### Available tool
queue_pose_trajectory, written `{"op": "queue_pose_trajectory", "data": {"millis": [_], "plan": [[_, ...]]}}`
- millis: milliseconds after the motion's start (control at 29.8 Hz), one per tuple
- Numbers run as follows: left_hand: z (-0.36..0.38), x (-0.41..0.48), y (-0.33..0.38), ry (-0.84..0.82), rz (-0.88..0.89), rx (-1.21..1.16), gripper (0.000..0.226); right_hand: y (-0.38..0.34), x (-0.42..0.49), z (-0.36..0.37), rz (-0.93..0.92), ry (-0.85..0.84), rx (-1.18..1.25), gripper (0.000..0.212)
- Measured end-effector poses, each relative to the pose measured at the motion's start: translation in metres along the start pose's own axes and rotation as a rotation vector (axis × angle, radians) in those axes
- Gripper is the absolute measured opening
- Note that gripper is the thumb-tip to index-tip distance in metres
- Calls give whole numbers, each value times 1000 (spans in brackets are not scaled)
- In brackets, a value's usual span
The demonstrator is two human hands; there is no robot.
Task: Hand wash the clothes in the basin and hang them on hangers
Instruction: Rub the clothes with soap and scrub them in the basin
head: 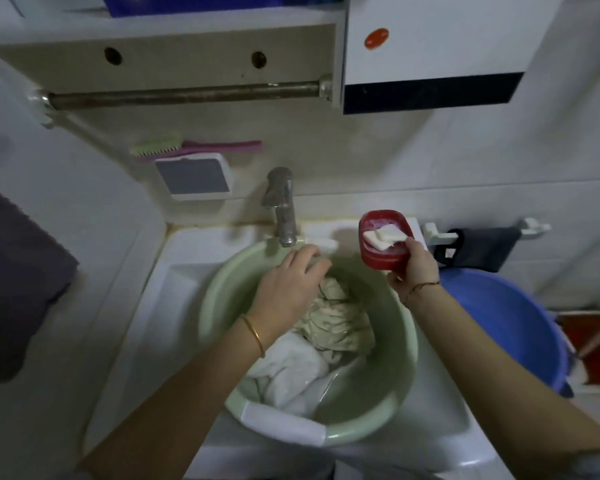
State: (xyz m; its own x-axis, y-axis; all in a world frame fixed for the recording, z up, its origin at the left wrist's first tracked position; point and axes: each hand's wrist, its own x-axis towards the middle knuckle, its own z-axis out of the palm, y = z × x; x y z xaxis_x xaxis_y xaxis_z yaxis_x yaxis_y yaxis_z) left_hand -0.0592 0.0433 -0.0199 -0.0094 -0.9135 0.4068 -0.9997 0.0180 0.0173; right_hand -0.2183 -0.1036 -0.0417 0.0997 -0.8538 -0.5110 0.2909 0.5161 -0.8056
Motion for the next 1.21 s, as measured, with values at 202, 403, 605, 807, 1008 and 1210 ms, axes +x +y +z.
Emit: {"op": "queue_pose_trajectory", "data": {"millis": [202, 403, 605, 807, 1008, 1210], "plan": [[28, -4, -11, -172, -142, -58, 24, 5, 31, 24, 90, 215, 64, 25], [38, -8, -19, -335, -327, -169, 37, 5, 61, 53, 122, 126, -76, 32], [52, -9, -27, -408, -443, -217, 40, -9, 71, 55, 207, -122, -306, 45], [67, -15, -25, -456, -454, -158, 37, -2, 57, 51, 315, -77, -22, 14], [89, -22, -16, -496, -440, -31, 52, 58, 12, 32, -192, -291, -752, 19], [112, -51, -17, -743, -415, 9, 66, 127, -1, 12, -463, -654, -2017, 67]]}}
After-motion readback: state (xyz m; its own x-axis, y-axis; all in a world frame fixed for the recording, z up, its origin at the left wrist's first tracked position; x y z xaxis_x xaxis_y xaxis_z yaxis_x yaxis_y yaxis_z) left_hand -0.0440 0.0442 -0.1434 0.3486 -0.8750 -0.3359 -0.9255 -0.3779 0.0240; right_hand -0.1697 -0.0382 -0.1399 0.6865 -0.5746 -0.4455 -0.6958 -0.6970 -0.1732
